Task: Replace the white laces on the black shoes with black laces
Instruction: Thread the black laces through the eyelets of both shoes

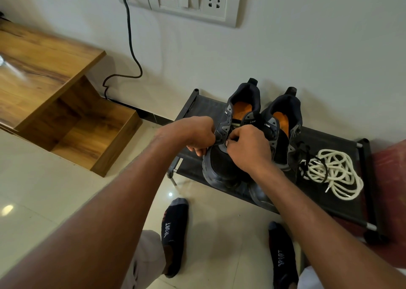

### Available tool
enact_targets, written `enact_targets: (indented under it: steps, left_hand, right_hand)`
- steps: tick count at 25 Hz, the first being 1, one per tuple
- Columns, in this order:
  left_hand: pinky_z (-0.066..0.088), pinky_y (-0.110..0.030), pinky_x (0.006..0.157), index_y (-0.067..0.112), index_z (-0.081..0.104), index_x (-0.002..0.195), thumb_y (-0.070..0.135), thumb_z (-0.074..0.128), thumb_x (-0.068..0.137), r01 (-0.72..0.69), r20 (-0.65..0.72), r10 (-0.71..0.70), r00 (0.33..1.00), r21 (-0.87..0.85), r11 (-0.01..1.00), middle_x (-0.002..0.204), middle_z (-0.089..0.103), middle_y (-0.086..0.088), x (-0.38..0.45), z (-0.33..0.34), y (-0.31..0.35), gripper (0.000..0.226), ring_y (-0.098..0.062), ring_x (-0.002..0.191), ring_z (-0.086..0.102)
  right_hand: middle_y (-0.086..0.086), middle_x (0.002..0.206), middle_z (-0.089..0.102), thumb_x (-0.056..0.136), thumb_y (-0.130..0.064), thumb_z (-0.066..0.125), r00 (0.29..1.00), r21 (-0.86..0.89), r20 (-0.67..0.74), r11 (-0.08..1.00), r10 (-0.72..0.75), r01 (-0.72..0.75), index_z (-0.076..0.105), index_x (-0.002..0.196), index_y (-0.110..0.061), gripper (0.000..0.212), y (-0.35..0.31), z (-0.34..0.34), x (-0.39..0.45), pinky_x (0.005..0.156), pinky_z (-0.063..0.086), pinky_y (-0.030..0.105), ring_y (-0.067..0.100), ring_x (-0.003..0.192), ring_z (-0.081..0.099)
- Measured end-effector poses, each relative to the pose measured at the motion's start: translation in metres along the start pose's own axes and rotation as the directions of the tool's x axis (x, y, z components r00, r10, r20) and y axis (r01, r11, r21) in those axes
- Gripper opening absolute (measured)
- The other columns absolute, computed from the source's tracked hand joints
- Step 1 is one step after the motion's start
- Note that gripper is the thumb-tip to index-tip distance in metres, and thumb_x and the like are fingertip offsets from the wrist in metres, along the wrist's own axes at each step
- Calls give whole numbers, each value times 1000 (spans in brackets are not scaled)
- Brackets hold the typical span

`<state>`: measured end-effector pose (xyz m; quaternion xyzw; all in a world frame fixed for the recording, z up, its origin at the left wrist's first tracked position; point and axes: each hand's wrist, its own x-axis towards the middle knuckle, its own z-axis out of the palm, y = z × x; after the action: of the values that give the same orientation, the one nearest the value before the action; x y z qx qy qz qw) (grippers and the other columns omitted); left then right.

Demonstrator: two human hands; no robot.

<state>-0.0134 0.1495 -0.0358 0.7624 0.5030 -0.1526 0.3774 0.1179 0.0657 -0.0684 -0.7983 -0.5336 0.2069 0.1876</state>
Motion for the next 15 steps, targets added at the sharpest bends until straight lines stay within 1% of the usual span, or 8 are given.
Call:
enact_targets:
  steps: [3,5,7,8,10,12,13,15]
  left_hand:
    - [58,-28,69,4,69,107,15,51,106,-12,-10,12,1000,-9,1000,91,78,-12,0,-2,-1,21,-22,86,77]
    - [57,-29,71,8,70,103,19,59,104,-54,-104,50,993,-34,998,88,77,-9,-2,-3,1,16,-21,83,75]
    - [54,-27,73,11,71,100,21,71,98,-113,-182,97,978,-81,990,86,75,-4,-3,-4,3,10,-16,81,74]
    - [51,-25,70,12,71,100,20,75,95,-126,-185,108,977,-89,988,84,73,-1,-4,-4,3,10,-14,79,72]
    - [46,-22,65,15,69,99,19,81,89,-125,-179,106,978,-96,988,80,69,3,-4,1,4,15,-11,75,68]
    - [48,-24,67,14,71,94,22,84,86,-133,-205,105,973,-128,983,78,69,4,-1,5,3,17,-12,73,68]
    - [49,-25,68,14,71,91,23,84,85,-144,-215,108,971,-158,977,78,69,4,0,6,3,17,-12,73,68]
    - [48,-24,67,14,70,87,22,83,87,-147,-208,96,974,-248,958,79,68,4,1,8,2,15,-13,76,66]
  right_hand:
    - [5,93,74,96,-9,65,994,139,87,988,62,-73,79,88,-15,18,-2,-6,-1,82,61,43,24,87,68]
    - [1,95,73,94,-8,65,985,157,160,984,60,-85,79,93,-18,17,-2,-16,0,86,59,40,21,91,67]
    - [-3,97,68,91,-10,70,972,127,236,990,23,-55,73,107,-22,21,-1,-24,2,84,57,38,20,95,66]
    - [-3,101,65,89,-12,74,960,127,279,991,11,-48,68,118,-23,32,1,-28,2,83,57,38,20,98,65]
    - [1,115,57,83,-19,85,939,111,344,994,-16,-23,51,141,-23,67,6,-30,3,86,55,38,21,105,62]
    - [6,131,52,76,-28,93,943,26,324,997,-72,67,35,153,-26,97,12,-30,1,98,55,43,24,117,58]
    - [7,135,51,73,-30,95,954,-1,284,994,-100,105,30,155,-28,105,15,-29,0,102,54,46,26,122,57]
    - [6,137,53,69,-31,97,968,-8,211,990,-135,140,26,156,-31,112,18,-28,-2,102,54,48,26,124,57]
